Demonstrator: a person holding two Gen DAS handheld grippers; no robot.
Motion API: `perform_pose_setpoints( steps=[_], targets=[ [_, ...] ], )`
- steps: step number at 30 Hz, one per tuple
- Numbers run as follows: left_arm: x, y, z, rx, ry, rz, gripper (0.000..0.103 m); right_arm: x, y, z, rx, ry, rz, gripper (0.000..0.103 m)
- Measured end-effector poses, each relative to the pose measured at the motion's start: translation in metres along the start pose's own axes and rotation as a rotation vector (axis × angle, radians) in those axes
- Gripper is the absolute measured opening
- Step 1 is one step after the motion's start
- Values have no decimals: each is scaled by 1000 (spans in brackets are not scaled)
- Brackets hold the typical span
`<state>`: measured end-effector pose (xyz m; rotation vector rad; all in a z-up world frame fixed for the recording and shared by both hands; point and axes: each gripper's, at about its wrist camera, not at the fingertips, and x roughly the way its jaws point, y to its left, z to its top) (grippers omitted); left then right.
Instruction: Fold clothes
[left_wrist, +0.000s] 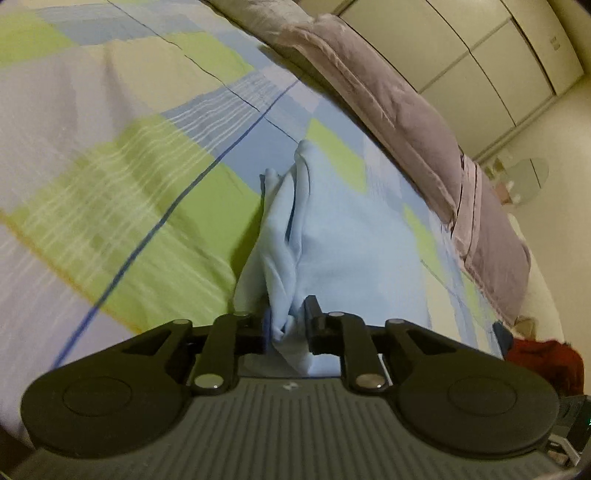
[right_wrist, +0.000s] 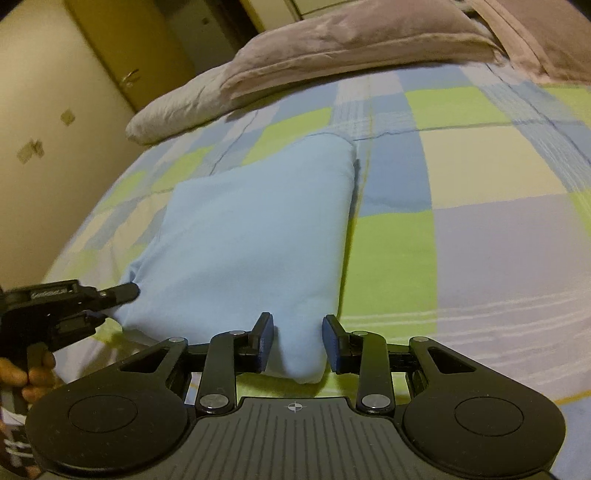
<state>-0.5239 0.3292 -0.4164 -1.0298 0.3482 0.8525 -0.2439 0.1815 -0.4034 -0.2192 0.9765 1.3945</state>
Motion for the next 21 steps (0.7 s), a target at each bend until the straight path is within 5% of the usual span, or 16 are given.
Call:
perform_pose_setpoints(
  steps=[8,14,17,21],
  targets=[
    [-49,-33,-13,43,-104,9,24,-19,-1,2,1,-32,-19,33],
    [-16,-28,-23,6,-8,179,30,-2,15,-11,-87,4,-60,33],
    [-38,-32,-29,-18,-32,192,26,-11,12,-13,-70,21,-44,33],
    [-63,-29,-42,-188,-68,6,34,-26,-2,-16,13,17,-36,33]
  ],
)
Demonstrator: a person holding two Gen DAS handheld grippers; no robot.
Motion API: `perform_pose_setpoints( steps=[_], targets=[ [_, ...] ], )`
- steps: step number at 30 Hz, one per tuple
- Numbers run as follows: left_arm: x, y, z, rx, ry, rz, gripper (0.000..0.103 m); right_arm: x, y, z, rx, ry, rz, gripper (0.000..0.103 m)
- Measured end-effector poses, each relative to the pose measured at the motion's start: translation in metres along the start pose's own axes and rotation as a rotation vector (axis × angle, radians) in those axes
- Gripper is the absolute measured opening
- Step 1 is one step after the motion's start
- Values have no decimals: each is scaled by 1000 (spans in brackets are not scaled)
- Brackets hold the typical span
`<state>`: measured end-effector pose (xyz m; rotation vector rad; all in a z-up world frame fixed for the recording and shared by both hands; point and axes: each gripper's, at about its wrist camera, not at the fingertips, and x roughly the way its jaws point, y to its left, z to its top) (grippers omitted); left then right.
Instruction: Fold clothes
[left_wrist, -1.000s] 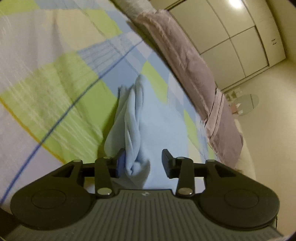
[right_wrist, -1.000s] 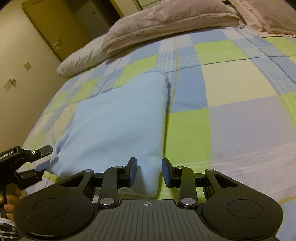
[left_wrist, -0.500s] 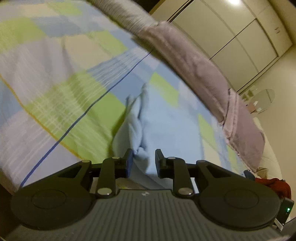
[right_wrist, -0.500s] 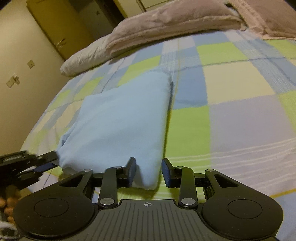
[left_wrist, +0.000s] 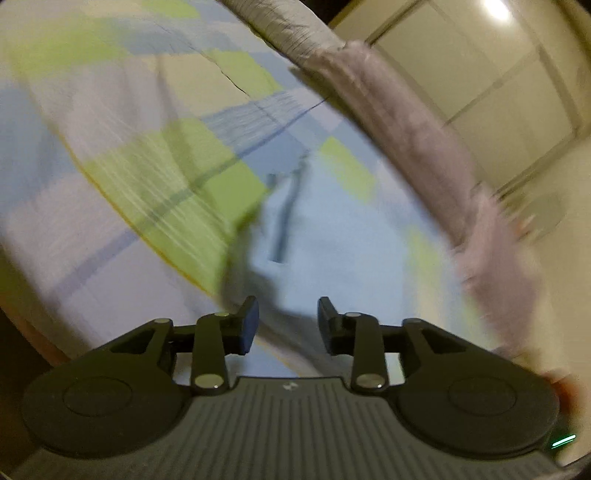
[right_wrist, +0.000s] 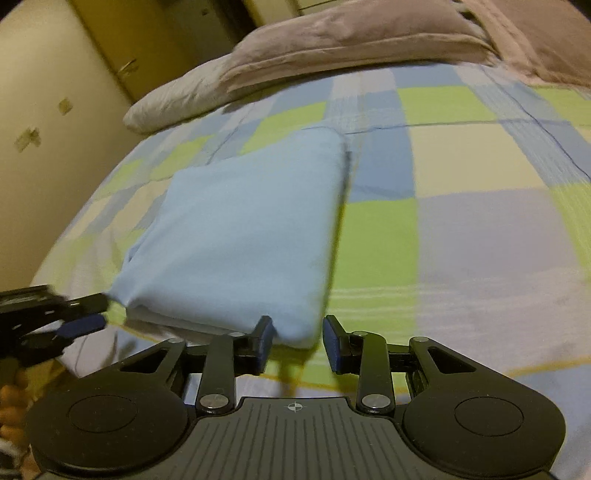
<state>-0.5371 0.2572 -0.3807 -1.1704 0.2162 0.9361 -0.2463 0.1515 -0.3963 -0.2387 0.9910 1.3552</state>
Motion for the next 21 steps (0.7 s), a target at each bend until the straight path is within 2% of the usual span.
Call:
perform_pose_setpoints(
  steps=[2,3,5,13,17,18,19,21],
  targets=[
    [1,8,-6,-128,11,-111,37,-6,-6,-1,41,-8,1,33],
    [8,11,-10,-183,33,-140,37,-8,-9,-1,59,-10,5,33],
    [24,13,-21,-253,56,-145,37,-12,-15,-1,96,-10,10,33],
    [58,19,-36,-320,30,-80,37,-22,-35,1,162,-12,5,34],
    [69,16,-36,-335,7,-72,37,-19,-43,2,180,-10,-2,34],
    [68,16,-36,-324,2,-74,35,-18,-44,3,183,-7,0,35],
    [66,15,-35,-313,-3,-77,18,-16,-45,3,186,-3,1,35],
    [59,11,-28,-251,-1,-79,16,-13,-47,4,190,3,3,35]
  ],
)
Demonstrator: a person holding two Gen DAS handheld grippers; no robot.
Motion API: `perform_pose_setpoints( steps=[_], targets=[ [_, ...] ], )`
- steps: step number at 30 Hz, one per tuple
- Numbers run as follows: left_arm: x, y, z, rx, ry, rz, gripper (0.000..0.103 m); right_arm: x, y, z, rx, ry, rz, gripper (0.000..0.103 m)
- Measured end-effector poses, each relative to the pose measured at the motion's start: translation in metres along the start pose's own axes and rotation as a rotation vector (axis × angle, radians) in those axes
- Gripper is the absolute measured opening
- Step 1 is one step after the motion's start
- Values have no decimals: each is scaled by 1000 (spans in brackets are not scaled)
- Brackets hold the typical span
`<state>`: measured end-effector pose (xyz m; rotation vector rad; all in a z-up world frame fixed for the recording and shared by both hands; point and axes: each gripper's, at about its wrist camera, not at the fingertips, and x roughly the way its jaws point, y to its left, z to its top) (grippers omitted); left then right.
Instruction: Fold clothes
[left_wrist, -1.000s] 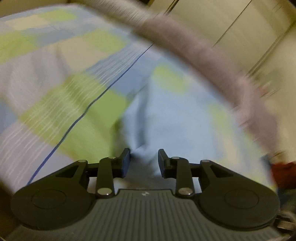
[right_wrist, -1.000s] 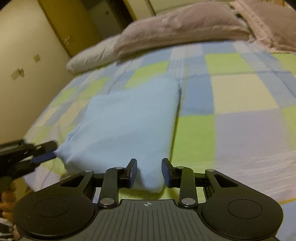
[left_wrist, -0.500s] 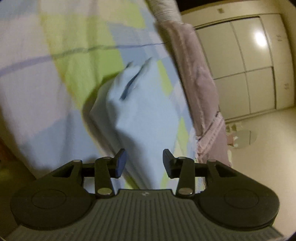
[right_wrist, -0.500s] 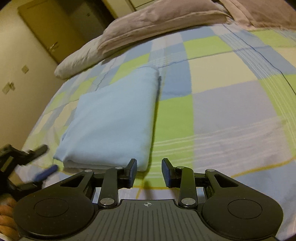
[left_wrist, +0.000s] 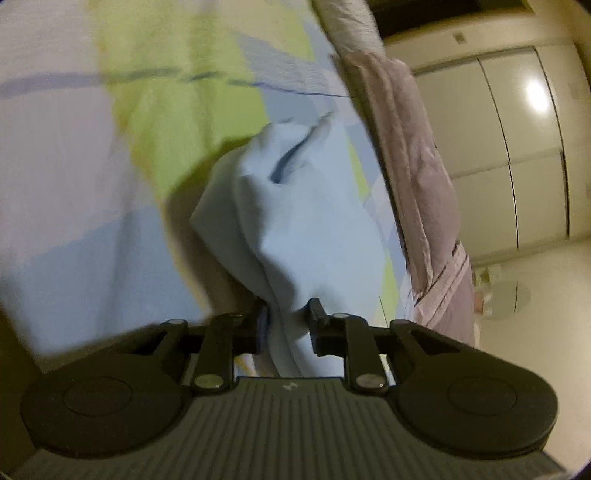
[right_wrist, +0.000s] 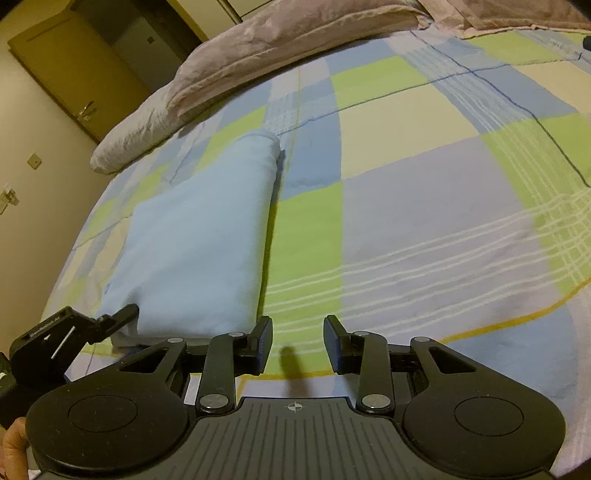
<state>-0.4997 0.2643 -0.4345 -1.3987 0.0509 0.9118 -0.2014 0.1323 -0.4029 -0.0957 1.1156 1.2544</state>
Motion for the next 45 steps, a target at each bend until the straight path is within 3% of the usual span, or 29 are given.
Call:
perform_pose_setpoints(
  steps=[3,5,8,11,12,13,14,15,18,20,22,23,24,25,28,30,33,36,38,41,43,45],
  targets=[
    [-21,-20,21,119,10,-33,11,1,0,5,-16,7,9,35],
    [-44,-28,41,190,-29,-32,7,1,0,11,-31,6,19,35],
    [-61,-19,76,276,-24,17,11,4,0,19,-38,9,56,35],
    [-56,19,95,163,2,44,12,20,-5,30,13,36,148,35],
    [-54,31,96,98,4,-1,14,28,-8,35,47,47,186,48],
    [-53,39,96,34,4,-46,23,36,-12,41,95,48,228,78],
    [-53,43,93,5,-6,-74,35,44,-16,47,143,46,268,85],
    [-53,47,91,-23,-17,-102,38,50,-20,53,188,34,302,85],
    [-43,50,85,-40,-12,-92,39,73,-28,74,299,10,384,84],
    [-35,55,83,-74,-2,-85,34,93,-29,89,329,24,390,81],
    [-30,54,86,-72,-2,-92,17,112,-28,101,328,43,381,67],
    [-27,54,88,-70,-1,-96,16,121,-26,106,318,53,373,61],
    [-25,50,94,-45,8,-94,14,129,-24,109,306,64,367,49],
    [-23,47,100,-19,17,-93,13,135,-22,111,294,72,369,31],
    [-26,31,129,82,48,-101,12,131,-17,110,263,58,346,13],
    [-26,13,156,189,44,-90,12,108,-12,97,273,49,346,12],
    [-23,0,184,265,51,-50,13,67,-3,70,313,58,358,9],
    [-12,4,198,250,110,4,18,44,8,42,280,67,338,9],
    [-22,17,193,216,107,8,31,45,0,34,296,79,311,10],
    [-48,47,175,107,59,3,37,46,-20,32,354,81,297,20],
    [-67,67,151,34,21,0,41,43,-30,35,373,52,312,71],
    [-74,75,130,11,25,-11,45,44,-31,41,363,28,334,73]
  ],
)
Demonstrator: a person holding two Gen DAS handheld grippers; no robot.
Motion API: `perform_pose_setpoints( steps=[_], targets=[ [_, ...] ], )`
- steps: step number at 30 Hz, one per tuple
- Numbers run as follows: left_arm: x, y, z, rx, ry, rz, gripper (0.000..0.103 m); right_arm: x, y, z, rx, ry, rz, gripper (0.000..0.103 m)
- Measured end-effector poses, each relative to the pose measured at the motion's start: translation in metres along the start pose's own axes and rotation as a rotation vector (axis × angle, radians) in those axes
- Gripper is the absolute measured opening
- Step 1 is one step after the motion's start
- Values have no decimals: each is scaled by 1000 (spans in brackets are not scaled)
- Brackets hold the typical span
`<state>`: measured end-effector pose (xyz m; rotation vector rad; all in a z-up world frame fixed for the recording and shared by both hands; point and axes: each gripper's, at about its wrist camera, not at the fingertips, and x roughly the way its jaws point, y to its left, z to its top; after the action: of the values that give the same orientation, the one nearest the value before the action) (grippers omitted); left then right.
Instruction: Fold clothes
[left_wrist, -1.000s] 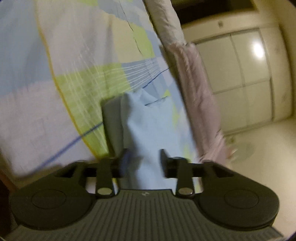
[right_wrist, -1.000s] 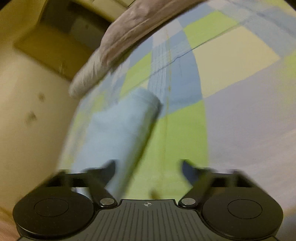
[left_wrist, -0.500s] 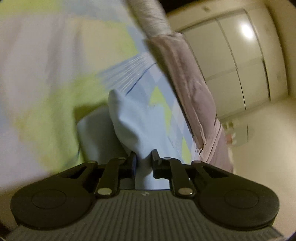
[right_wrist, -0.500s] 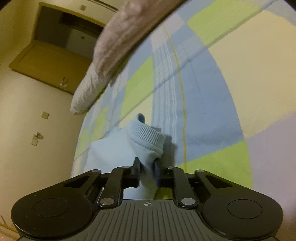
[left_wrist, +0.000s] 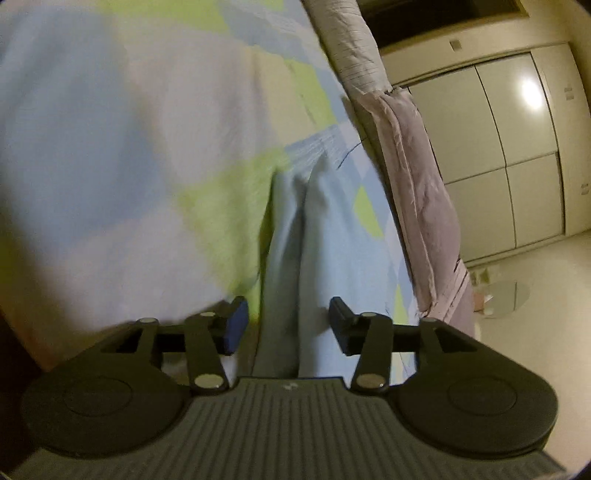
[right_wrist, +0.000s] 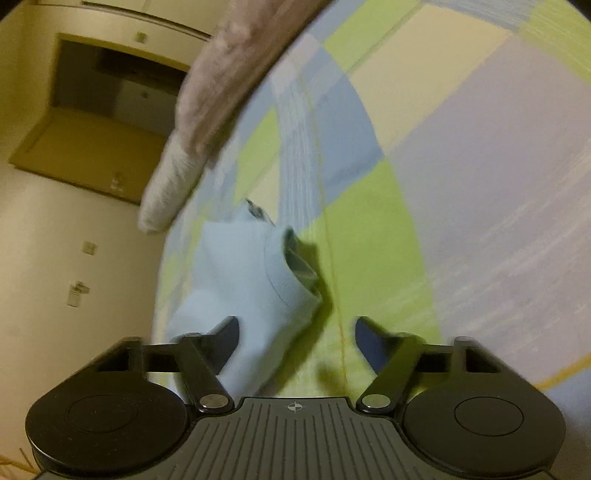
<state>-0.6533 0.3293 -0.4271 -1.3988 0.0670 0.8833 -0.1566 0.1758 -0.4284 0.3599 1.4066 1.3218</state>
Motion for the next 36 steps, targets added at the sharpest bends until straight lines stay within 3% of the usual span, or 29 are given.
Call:
perform_pose_setpoints(
  steps=[3,4,5,6,7,9,11,13,16,18,19,20,21,23,26,29,32,36],
  targets=[
    [-2,2,-21,0,-18,-26,41,15,8,5,-22,17,-17,73],
    [-1,2,-25,5,-28,-37,31,20,11,5,-40,23,-28,72],
    [-4,-4,-29,39,-44,-40,7,25,14,5,-62,24,-28,69],
    [-7,-9,-33,74,-59,-42,6,29,17,5,-82,29,-32,38],
    [-10,-14,-36,109,-74,-45,6,34,19,5,-96,39,-45,18],
    [-13,-14,-47,132,-99,-24,6,33,21,3,-137,40,-62,18],
    [-10,-8,-60,134,-112,16,6,34,24,1,-186,44,-80,18],
    [-11,-4,-66,104,-129,9,6,37,25,-2,-233,53,-96,18],
    [-14,-17,-55,165,-123,46,10,38,20,3,-238,91,-87,19],
    [-18,-25,-43,191,-131,70,19,35,21,9,-259,117,-88,28],
    [-22,-26,-34,188,-151,64,35,31,24,14,-282,115,-92,40],
    [-22,-26,-24,181,-160,54,53,29,28,20,-311,99,-102,45],
    [-19,-27,-11,172,-160,47,57,28,32,27,-341,82,-109,52],
    [-11,-28,7,170,-166,36,58,31,39,45,-393,71,-101,54],
    [19,-27,29,156,-120,46,59,61,50,75,-455,155,-36,54],
    [40,-16,41,101,-93,58,59,105,55,102,-494,268,46,55],
    [47,-13,45,88,-103,45,59,149,50,122,-483,413,107,70],
    [49,-11,48,67,-89,37,58,188,45,135,-471,524,181,70]
  ],
)
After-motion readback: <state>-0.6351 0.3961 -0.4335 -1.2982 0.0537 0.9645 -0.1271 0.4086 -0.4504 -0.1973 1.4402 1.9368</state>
